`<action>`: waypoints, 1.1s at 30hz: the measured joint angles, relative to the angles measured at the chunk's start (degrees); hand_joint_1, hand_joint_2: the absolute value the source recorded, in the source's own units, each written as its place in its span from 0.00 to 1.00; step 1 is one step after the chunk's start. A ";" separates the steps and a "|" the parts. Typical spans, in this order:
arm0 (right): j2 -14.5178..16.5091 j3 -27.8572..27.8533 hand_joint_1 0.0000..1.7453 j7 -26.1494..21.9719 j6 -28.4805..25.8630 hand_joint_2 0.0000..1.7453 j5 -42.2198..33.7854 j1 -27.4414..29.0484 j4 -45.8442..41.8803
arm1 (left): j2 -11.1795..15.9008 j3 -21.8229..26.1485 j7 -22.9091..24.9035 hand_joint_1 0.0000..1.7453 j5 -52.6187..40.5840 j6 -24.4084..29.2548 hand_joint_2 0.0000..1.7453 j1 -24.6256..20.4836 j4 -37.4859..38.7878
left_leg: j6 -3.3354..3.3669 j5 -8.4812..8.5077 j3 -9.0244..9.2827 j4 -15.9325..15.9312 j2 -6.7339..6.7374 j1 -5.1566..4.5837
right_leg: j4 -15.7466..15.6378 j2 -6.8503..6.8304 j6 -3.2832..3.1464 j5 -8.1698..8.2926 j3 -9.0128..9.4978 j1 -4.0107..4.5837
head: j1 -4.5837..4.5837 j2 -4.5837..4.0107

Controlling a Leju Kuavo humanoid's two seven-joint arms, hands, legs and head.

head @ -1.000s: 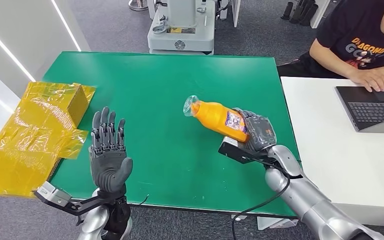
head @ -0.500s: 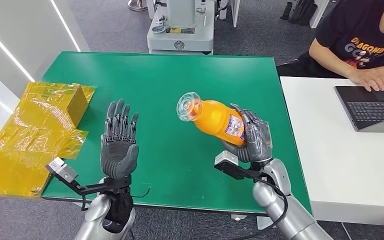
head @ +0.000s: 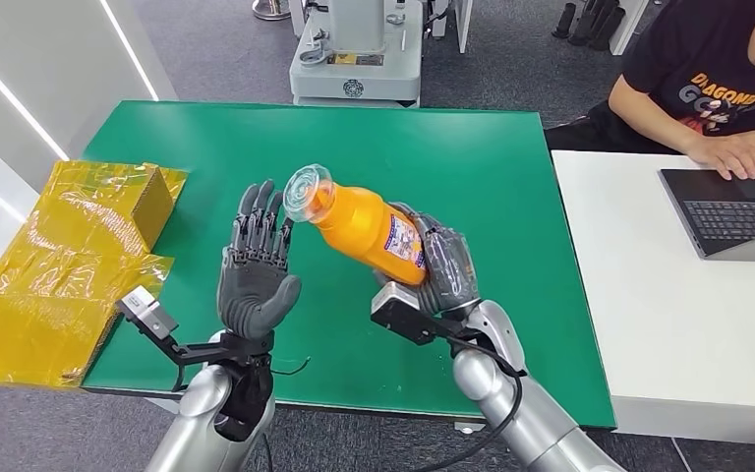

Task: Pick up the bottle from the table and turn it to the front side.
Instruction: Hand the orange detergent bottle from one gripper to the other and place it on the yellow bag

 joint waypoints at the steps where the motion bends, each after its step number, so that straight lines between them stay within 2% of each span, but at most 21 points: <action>1: 0.28 0.03 1.00 0.07 0.50 1.00 -0.25 -0.20 0.18 | -0.01 -0.04 0.02 0.00 -0.26 0.00 1.00 -0.11 0.08 | 0.00 0.00 0.00 0.00 0.00 0.00 | 0.00 0.00 0.00 0.00 0.00 0.00 | 0.00 0.00; 10: 1.38 0.31 1.00 -0.55 6.05 1.00 -0.55 -1.03 1.68 | -0.01 -0.02 0.03 0.00 -0.81 0.00 1.00 -0.92 1.36 | 0.00 0.00 0.00 0.00 -0.01 0.00 | 0.00 0.00 0.00 0.00 0.00 0.00 | -0.01 0.00; 18: 1.53 1.58 1.00 -1.58 15.49 1.00 -0.46 -2.44 2.60 | -0.01 -0.02 -0.22 0.00 -0.81 -0.66 1.00 -1.67 2.82 | 0.00 0.00 0.00 0.00 -0.01 0.00 | 0.00 0.00 0.00 0.00 0.00 0.00 | -0.01 0.00; 25: 1.74 2.62 1.00 -3.20 19.26 1.00 -0.20 -3.88 3.57 | -0.01 -0.02 -0.27 0.00 -1.25 -1.15 1.00 -1.98 3.81 | 0.00 0.00 -0.01 0.00 -0.01 0.00 | 0.00 0.00 0.00 0.00 0.00 0.00 | 0.00 0.00; 33: 2.70 3.01 1.00 -4.73 20.46 1.00 -0.28 -6.30 4.57 | -0.02 -0.02 -0.27 0.00 -1.62 -1.31 1.00 -2.14 4.43 | 0.00 0.00 0.00 0.00 -0.01 0.00 | 0.01 0.00 0.00 0.00 0.00 0.00 | -0.01 0.00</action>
